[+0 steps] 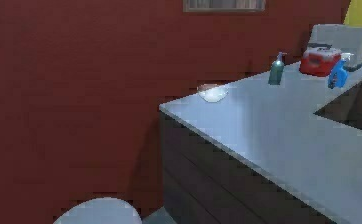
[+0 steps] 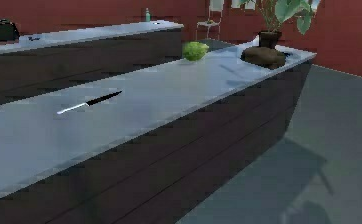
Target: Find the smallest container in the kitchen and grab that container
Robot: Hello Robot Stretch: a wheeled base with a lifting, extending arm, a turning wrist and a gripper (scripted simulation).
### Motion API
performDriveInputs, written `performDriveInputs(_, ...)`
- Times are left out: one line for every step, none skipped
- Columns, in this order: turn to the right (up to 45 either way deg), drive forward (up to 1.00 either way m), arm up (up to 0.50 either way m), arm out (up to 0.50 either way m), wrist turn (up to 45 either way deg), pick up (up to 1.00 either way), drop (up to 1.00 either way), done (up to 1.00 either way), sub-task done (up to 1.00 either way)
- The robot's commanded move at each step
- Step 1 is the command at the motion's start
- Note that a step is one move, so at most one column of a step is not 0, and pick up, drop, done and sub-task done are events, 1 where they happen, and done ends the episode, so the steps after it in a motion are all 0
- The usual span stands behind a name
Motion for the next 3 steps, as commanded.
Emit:
performDriveInputs(0.0,0.45,0.0,0.0,0.0,0.0,0.0,0.0,0.0)
performDriveInputs(-45.0,0.0,0.0,0.0,0.0,0.0,0.0,0.0,0.0)
performDriveInputs(-27.0,0.0,0.0,0.0,0.0,0.0,0.0,0.0,0.0)
